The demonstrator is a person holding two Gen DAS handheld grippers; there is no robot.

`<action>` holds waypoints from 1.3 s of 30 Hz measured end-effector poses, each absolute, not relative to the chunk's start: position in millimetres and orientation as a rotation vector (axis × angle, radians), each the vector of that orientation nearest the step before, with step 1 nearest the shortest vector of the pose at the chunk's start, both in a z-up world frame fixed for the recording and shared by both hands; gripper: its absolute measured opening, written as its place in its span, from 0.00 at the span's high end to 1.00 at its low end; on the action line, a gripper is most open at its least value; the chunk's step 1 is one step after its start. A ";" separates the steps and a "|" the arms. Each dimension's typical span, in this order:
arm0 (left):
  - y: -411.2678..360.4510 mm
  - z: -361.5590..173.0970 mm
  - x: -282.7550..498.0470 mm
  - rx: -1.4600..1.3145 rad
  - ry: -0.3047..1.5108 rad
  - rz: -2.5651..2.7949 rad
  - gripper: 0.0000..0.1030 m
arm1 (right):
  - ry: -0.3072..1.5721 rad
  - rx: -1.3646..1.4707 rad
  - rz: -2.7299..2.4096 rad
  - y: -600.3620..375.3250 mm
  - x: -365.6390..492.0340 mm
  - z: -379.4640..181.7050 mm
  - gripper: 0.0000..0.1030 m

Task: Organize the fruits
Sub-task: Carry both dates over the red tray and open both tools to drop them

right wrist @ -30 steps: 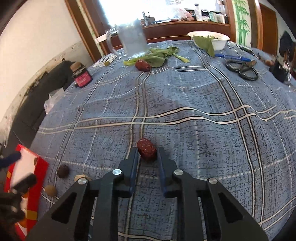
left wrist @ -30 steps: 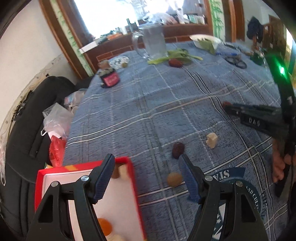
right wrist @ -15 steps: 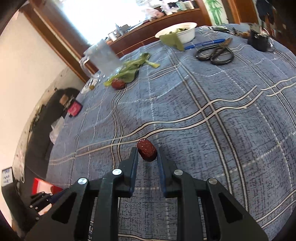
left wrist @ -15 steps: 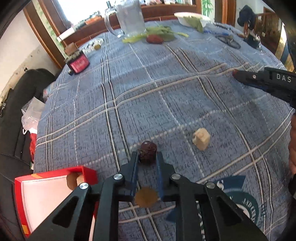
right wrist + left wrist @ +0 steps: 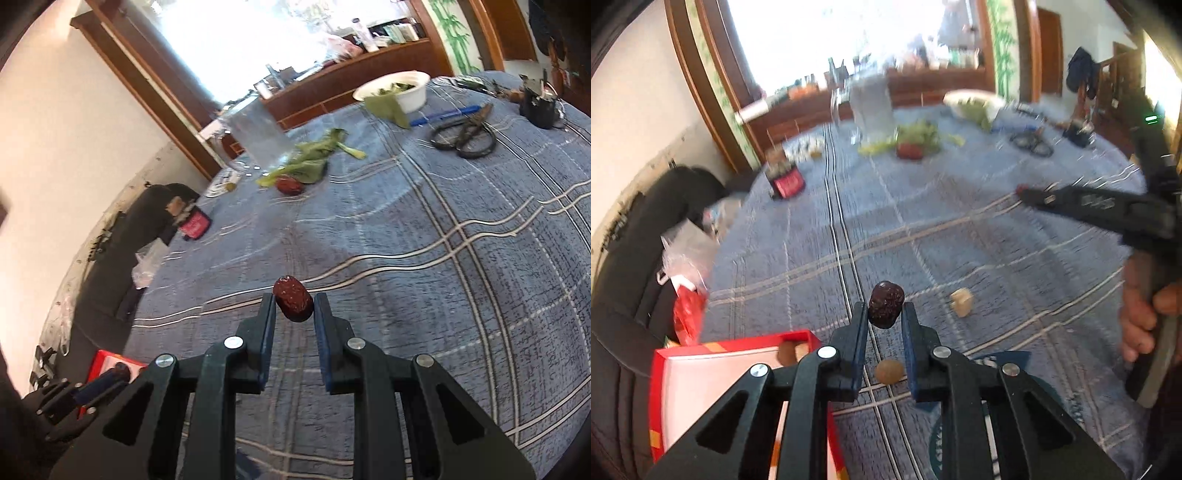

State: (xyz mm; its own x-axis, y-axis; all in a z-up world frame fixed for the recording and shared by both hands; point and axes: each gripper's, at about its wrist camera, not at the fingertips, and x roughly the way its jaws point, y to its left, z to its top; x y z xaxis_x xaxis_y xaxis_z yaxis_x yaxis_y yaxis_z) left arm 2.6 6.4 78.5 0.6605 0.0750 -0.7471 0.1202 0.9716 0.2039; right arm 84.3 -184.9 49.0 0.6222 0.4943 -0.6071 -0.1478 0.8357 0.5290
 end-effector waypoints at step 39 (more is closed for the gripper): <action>9.4 85.5 -4.6 0.172 0.819 0.105 0.84 | 0.794 0.410 0.469 -157.1 71.3 61.5 0.77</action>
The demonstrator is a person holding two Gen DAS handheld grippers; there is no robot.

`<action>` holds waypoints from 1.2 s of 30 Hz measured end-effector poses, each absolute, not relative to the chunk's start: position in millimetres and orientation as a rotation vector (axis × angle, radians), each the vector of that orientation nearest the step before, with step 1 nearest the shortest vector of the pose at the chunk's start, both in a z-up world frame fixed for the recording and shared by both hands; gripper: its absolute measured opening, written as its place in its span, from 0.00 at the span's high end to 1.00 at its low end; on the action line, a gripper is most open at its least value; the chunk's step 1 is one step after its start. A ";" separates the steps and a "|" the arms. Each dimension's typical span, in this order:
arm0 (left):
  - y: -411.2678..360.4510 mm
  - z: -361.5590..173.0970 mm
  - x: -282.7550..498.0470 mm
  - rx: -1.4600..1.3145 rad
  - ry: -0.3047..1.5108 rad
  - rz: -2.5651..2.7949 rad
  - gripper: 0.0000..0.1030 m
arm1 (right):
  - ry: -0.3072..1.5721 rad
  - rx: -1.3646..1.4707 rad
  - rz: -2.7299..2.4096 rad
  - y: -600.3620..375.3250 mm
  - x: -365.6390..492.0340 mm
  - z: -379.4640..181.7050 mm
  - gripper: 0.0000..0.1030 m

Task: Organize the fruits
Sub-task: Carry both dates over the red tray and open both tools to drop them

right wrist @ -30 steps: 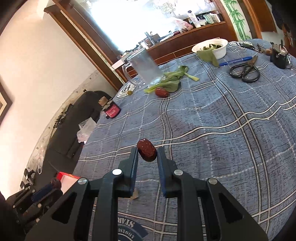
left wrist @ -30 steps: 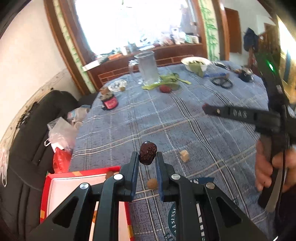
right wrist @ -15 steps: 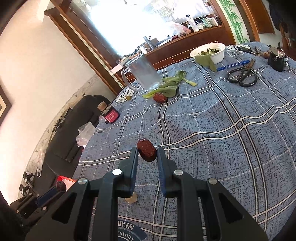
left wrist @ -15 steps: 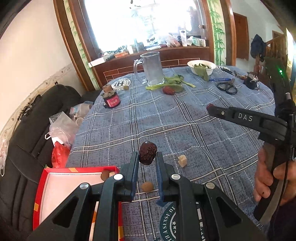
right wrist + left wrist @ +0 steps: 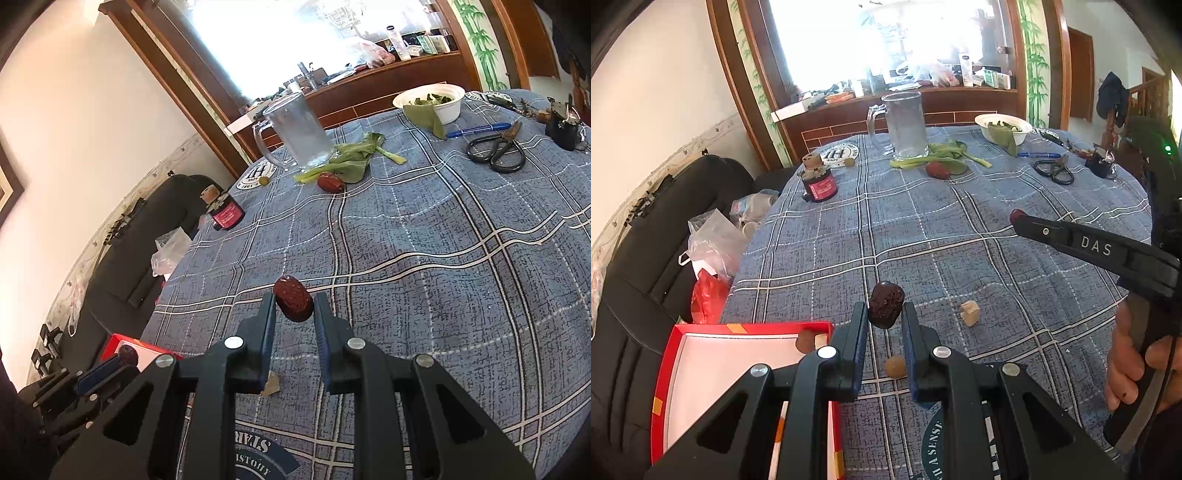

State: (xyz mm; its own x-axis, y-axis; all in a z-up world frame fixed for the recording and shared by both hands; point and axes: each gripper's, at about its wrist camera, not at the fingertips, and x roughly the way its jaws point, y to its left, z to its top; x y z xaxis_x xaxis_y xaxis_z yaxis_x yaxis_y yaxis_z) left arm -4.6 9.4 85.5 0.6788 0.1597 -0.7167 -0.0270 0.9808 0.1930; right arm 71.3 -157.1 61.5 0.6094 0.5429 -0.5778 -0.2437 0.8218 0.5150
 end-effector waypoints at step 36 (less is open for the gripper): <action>206.9 74.1 -140.8 -0.025 0.800 0.407 0.84 | 0.915 0.214 0.949 7.5 -51.1 76.3 0.77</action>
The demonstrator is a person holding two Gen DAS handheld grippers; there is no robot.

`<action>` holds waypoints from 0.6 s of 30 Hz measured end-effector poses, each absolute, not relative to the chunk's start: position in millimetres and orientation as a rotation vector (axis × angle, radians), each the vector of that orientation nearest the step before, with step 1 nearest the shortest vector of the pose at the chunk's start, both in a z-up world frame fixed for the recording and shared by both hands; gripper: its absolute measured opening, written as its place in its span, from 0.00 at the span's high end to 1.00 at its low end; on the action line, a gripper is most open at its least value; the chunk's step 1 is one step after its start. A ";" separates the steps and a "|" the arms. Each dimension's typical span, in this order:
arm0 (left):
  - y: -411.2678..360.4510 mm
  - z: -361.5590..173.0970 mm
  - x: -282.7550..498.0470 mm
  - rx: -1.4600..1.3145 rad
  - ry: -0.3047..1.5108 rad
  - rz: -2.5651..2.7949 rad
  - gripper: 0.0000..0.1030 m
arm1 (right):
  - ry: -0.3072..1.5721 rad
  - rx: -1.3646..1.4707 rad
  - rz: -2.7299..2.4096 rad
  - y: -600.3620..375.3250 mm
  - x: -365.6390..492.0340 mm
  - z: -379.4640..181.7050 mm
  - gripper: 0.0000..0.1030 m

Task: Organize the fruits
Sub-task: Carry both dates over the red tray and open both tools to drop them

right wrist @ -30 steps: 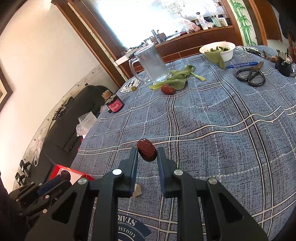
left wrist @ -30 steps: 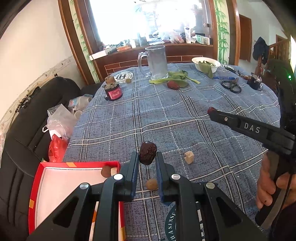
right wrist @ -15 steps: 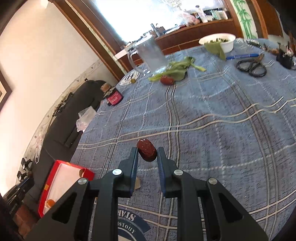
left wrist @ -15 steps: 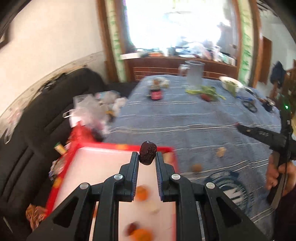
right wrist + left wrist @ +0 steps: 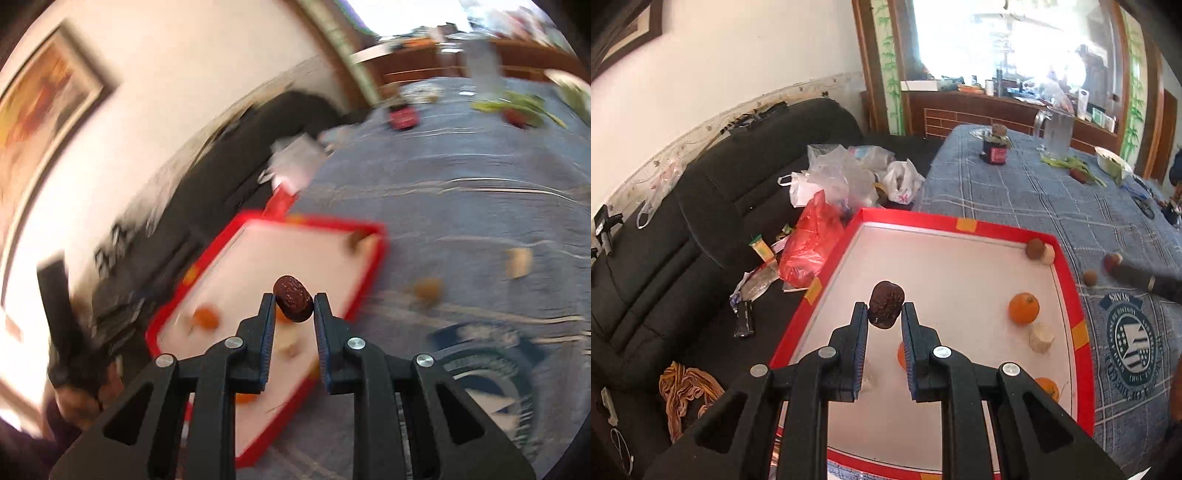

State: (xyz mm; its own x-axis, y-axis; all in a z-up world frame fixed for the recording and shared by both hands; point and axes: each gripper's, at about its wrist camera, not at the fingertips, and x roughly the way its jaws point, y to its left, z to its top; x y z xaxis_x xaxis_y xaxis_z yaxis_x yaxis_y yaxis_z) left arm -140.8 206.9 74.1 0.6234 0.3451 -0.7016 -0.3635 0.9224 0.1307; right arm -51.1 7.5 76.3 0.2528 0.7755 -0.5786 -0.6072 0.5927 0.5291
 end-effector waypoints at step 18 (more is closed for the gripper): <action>190.4 47.8 -142.4 0.031 0.845 0.327 0.83 | 0.937 -0.039 0.907 51.7 -100.2 41.9 0.77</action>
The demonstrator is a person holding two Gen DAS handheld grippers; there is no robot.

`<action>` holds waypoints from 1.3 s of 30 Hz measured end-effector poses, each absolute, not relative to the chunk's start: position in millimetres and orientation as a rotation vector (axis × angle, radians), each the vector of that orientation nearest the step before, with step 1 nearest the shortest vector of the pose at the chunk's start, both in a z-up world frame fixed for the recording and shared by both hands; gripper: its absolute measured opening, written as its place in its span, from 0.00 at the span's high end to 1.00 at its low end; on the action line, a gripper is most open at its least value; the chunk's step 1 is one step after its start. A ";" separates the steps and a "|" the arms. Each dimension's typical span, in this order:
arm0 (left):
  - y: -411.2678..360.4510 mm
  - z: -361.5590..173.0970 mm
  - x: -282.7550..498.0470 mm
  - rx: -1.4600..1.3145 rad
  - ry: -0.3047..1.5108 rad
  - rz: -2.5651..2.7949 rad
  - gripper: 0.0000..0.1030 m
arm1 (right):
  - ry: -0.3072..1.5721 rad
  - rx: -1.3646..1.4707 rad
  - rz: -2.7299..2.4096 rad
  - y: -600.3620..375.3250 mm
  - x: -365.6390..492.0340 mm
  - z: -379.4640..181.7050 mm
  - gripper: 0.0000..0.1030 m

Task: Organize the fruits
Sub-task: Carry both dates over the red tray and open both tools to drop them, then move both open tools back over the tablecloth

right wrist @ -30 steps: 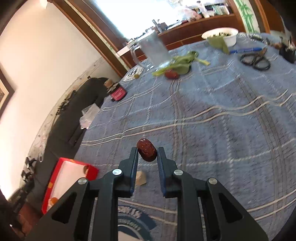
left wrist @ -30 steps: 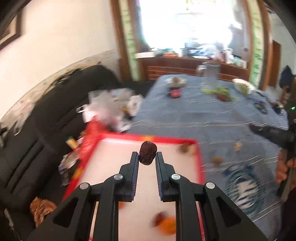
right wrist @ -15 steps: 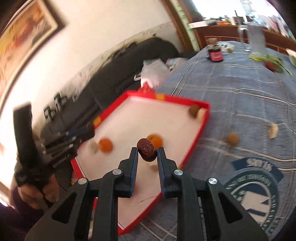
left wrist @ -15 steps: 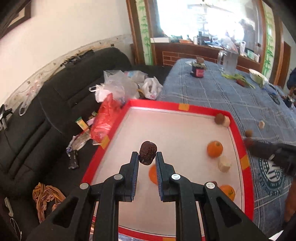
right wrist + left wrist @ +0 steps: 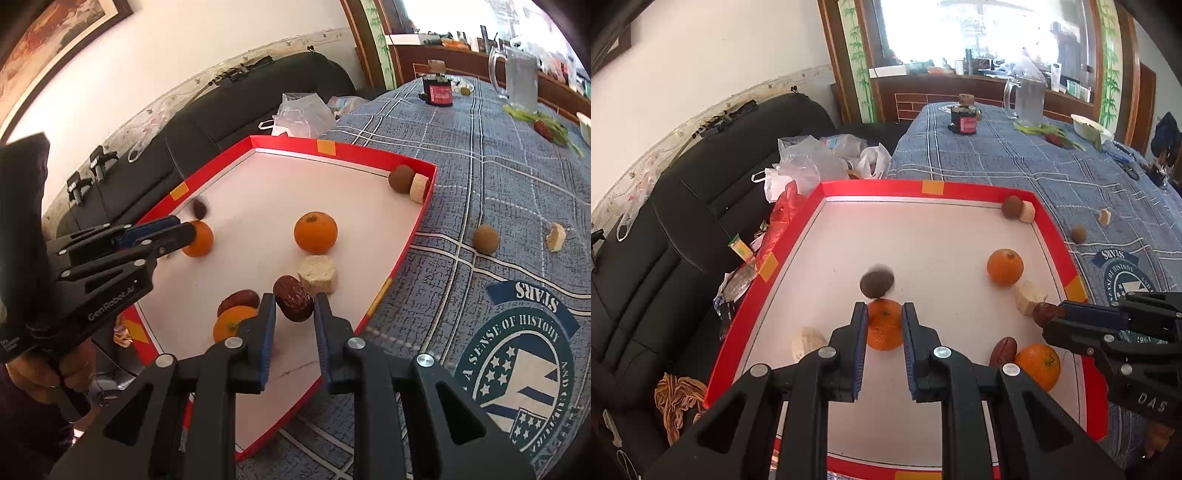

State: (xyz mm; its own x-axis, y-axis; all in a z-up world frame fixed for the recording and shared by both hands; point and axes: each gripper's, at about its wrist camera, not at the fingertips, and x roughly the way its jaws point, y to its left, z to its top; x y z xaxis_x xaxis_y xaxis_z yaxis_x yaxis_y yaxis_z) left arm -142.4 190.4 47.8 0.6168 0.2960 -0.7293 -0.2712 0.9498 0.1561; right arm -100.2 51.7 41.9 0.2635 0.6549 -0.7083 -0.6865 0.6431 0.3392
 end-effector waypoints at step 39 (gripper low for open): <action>79.1 82.7 -67.5 0.156 0.765 0.143 0.39 | 0.933 0.146 0.498 -78.3 66.1 15.5 0.71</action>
